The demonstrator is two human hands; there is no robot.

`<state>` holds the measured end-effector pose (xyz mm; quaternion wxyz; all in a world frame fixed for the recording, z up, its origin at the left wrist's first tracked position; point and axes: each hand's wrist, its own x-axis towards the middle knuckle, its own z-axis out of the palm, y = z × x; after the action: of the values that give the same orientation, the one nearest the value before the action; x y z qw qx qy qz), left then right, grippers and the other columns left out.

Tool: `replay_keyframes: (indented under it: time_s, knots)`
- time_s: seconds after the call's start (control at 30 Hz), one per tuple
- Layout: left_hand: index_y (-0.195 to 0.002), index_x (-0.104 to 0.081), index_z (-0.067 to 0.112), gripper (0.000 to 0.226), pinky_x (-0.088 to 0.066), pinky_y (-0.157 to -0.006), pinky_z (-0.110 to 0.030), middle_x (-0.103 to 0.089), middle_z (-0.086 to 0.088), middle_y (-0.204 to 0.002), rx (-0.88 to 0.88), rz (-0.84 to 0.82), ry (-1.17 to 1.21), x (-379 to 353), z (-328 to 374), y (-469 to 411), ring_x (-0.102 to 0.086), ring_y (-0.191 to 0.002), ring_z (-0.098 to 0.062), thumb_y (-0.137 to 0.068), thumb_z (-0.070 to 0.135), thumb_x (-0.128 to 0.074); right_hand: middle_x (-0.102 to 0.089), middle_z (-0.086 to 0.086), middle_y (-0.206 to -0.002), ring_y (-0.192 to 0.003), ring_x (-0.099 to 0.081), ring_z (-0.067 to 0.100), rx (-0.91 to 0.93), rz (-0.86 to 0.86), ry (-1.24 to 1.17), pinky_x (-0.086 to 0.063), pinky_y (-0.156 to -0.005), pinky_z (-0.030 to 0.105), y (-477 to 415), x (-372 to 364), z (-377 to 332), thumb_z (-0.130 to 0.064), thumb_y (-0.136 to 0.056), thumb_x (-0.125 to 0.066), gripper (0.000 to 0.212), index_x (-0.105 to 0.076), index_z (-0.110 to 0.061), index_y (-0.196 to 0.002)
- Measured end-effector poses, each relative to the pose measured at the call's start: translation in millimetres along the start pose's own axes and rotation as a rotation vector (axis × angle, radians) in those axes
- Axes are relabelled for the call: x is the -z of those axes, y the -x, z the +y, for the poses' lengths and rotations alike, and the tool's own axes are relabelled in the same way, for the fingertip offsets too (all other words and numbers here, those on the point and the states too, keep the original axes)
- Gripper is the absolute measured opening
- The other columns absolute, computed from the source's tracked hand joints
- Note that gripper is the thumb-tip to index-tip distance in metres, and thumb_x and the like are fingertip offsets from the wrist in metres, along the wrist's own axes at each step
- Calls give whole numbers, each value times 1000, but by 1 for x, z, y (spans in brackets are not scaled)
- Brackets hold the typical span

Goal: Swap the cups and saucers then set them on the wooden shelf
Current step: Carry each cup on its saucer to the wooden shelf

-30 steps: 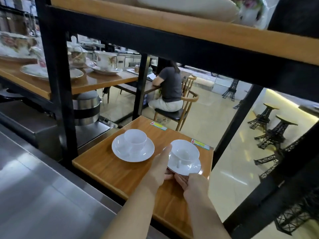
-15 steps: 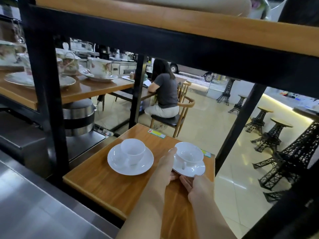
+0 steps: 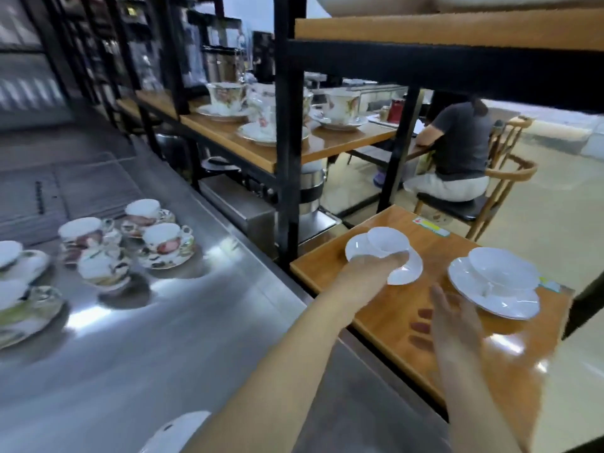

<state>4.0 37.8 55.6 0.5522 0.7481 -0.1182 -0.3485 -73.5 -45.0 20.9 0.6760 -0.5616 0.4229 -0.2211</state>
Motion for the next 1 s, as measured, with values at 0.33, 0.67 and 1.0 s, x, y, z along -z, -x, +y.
replay_keyframes:
  time_s: [0.33, 0.67, 1.0]
  knots:
    - [-89, -65, 22, 18, -43, -70, -21, -63, 3, -82, -168, 757, 38, 151, -112, 162, -57, -81, -15, -89, 39, -59, -62, 9, -110, -91, -65, 28, 95, -530, 411, -57, -77, 43, 93, -87, 81, -50, -87, -55, 50, -50, -17, -124]
    - [-145, -28, 5, 92, -43, -92, -30, -39, -14, -148, 347, 704, 400, 129, -252, 195, -43, -132, -28, -73, 42, -74, -54, 8, -94, -81, -48, 20, -93, -780, 670, -36, -69, 27, 105, -91, 170, -40, -82, -68, 43, -60, -2, -101]
    - [-108, -62, -3, 36, -58, -76, -51, -71, -23, -101, 279, 591, 619, 120, -268, 184, -70, -93, -35, -78, 13, -74, -63, 18, -83, -71, -63, 28, -182, -840, 578, -57, -65, 35, 108, -88, 158, -19, -80, -72, 21, -55, -7, -80]
